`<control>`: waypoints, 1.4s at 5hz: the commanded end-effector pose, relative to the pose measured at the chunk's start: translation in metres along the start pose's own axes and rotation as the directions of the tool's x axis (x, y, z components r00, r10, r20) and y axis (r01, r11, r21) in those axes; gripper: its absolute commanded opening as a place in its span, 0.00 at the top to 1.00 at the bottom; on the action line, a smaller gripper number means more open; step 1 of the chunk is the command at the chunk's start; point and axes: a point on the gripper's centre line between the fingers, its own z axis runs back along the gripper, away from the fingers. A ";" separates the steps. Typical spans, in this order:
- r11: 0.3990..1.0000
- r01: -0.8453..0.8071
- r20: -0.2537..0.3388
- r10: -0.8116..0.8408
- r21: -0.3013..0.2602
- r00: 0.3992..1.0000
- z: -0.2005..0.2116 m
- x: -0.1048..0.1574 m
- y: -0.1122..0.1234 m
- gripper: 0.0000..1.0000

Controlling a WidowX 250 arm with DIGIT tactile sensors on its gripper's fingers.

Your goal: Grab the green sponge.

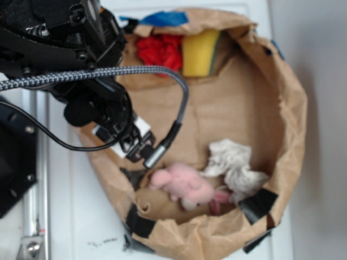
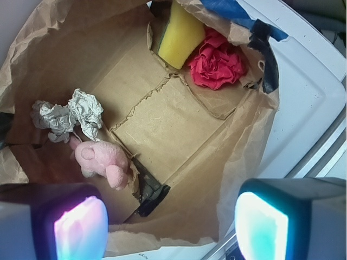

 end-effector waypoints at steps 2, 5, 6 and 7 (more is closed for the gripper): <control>0.975 -0.198 0.164 0.213 -0.102 0.963 -0.032 0.045 -0.044 0.00; 0.966 -0.249 0.203 0.257 -0.067 0.945 -0.084 0.068 -0.032 0.00; 0.960 -0.269 0.219 0.279 -0.075 0.935 -0.089 0.083 -0.025 0.00; 0.951 -0.298 0.227 0.309 -0.079 0.924 -0.085 0.095 -0.020 0.00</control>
